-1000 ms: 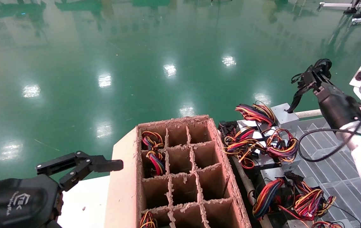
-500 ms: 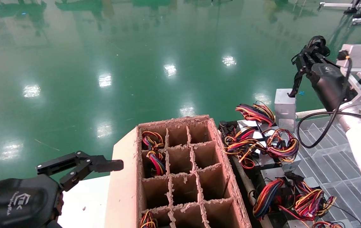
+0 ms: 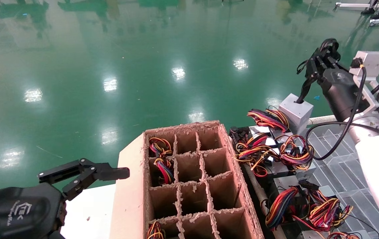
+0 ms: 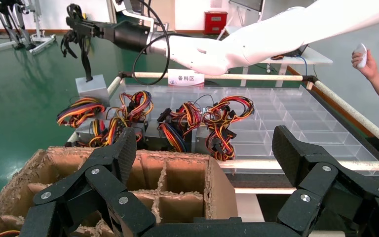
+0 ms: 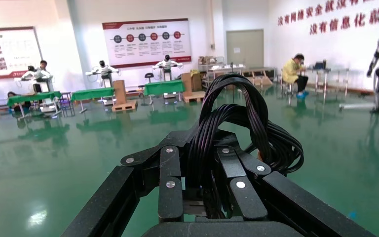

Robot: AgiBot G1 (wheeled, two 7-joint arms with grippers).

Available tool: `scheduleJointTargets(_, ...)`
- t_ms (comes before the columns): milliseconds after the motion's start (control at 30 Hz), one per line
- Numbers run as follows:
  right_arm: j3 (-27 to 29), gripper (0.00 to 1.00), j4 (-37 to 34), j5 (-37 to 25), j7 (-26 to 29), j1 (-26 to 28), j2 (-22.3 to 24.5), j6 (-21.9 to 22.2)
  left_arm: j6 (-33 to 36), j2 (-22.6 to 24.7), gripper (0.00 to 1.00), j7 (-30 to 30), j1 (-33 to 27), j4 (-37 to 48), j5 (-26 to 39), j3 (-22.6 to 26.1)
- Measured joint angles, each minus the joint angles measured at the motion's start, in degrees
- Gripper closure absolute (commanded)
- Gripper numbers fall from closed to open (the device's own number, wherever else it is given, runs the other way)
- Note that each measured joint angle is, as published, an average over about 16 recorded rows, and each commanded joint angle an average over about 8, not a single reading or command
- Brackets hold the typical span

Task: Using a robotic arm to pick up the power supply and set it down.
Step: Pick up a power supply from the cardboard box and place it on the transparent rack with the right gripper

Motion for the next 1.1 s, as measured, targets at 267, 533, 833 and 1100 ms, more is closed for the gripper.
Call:
scheduleJointTargets(267,1.71,1.00,-2.33,2.47,3.90,-1.38,0.07,-0.08,0.00,0.00,0.00,0.00,0.00,0.00,-0.01,0.01)
scheduleJointTargets(533,3.67,1.00,-3.20,5.27,8.51,-4.03,0.75,-1.02,-0.01,-0.01,0.00,0.01,0.00,0.00,-0.01,0.02)
scheduleJointTargets(833,4.86,1.00,-2.36,6.96,11.31,-6.75,1.90,-3.66,-0.01,-0.01,0.00,0.01,-0.01,0.00,-0.02,0.03)
scheduleJointTargets(1100,3.11,1.00,-0.29,4.39,8.07,-7.13,3.81,-5.27,-0.01,-0.01,0.00,0.02,-0.01,0.00,-0.02,0.03)
